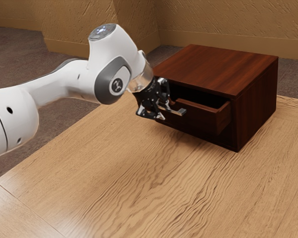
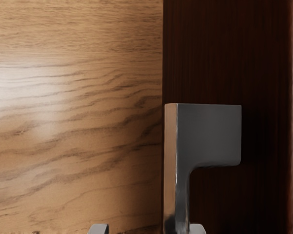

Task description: Pull the drawer handle with one arm to open the drawer

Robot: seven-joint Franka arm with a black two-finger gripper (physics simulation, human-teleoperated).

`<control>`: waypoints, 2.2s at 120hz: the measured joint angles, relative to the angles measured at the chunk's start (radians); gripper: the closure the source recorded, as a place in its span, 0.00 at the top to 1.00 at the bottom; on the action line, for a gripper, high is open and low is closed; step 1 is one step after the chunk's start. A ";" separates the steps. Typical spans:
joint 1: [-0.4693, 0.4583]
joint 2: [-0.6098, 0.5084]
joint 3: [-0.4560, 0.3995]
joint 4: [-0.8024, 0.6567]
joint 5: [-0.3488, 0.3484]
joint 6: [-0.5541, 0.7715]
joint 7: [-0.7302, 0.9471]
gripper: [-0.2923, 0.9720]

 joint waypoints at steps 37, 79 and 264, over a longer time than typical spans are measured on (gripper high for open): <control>0.000 -0.081 0.006 -0.114 -0.019 0.031 -0.004 0.33; -0.005 -0.155 0.020 -0.211 -0.023 0.060 -0.010 0.33; -0.022 -0.433 0.043 -0.542 -0.019 0.112 -0.058 0.42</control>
